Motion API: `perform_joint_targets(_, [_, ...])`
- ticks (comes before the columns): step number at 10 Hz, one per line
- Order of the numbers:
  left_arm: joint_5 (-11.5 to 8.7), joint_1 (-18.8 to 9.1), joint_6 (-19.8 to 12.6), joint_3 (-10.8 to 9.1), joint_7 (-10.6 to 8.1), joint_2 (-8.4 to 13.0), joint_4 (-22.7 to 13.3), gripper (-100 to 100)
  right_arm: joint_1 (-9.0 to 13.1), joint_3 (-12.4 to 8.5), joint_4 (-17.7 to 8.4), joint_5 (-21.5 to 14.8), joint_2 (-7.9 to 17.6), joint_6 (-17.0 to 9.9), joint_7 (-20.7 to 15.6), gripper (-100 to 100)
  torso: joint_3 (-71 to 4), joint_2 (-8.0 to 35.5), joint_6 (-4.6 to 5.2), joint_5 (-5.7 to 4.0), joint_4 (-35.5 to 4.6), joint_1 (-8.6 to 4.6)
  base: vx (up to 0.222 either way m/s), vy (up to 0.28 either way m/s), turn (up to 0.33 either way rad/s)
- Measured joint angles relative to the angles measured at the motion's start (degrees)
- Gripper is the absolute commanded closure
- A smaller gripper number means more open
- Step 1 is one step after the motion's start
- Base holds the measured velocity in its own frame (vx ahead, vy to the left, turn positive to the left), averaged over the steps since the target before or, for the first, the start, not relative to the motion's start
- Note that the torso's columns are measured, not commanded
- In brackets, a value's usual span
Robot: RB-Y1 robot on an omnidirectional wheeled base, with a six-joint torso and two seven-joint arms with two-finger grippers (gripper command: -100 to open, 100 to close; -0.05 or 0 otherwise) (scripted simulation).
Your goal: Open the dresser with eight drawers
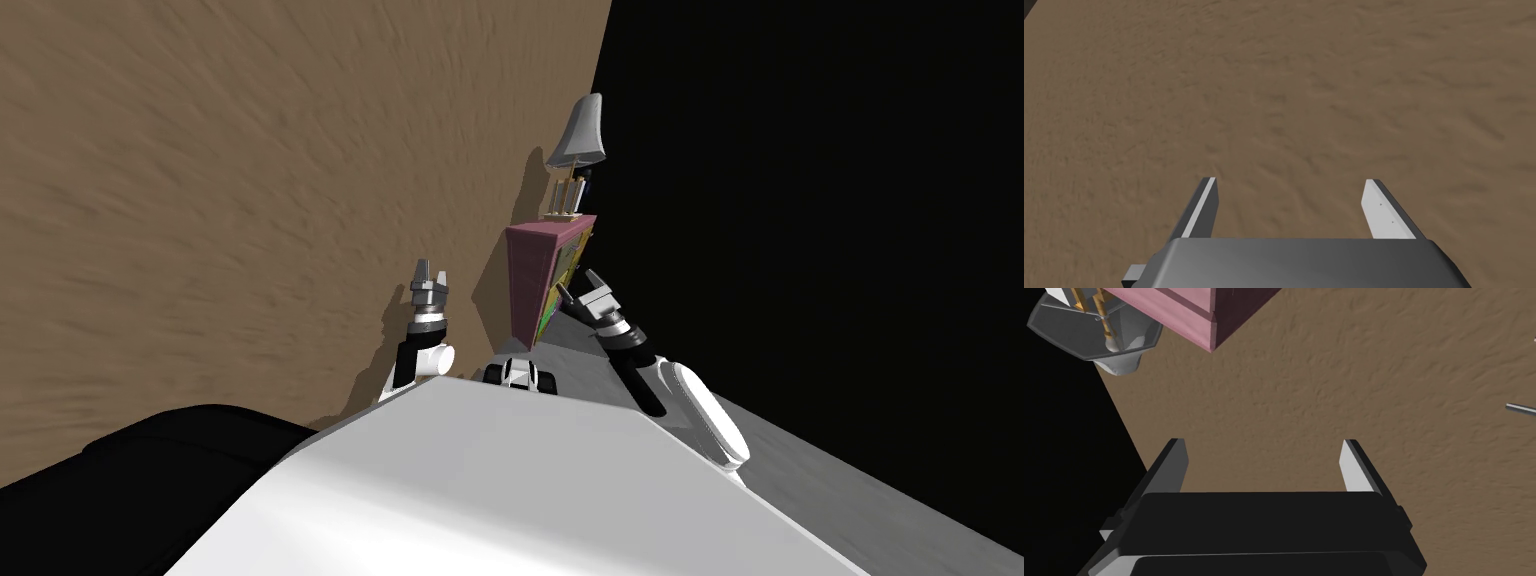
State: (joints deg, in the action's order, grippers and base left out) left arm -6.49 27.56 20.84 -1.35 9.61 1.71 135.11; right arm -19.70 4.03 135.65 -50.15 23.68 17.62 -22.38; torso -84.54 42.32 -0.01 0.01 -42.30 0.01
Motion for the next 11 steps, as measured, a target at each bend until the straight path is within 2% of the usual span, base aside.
perform_joint_targets(11, [0.00, 0.00, 0.00, 0.00, 0.00, 0.00, 0.00, 0, 4.03, 0.01, -1.20, -16.76, 7.24, -1.82, -7.13, -100, -0.01, 0.00, 0.01, 0.00, 0.01, 0.04, 0.061, -0.056, 0.059])
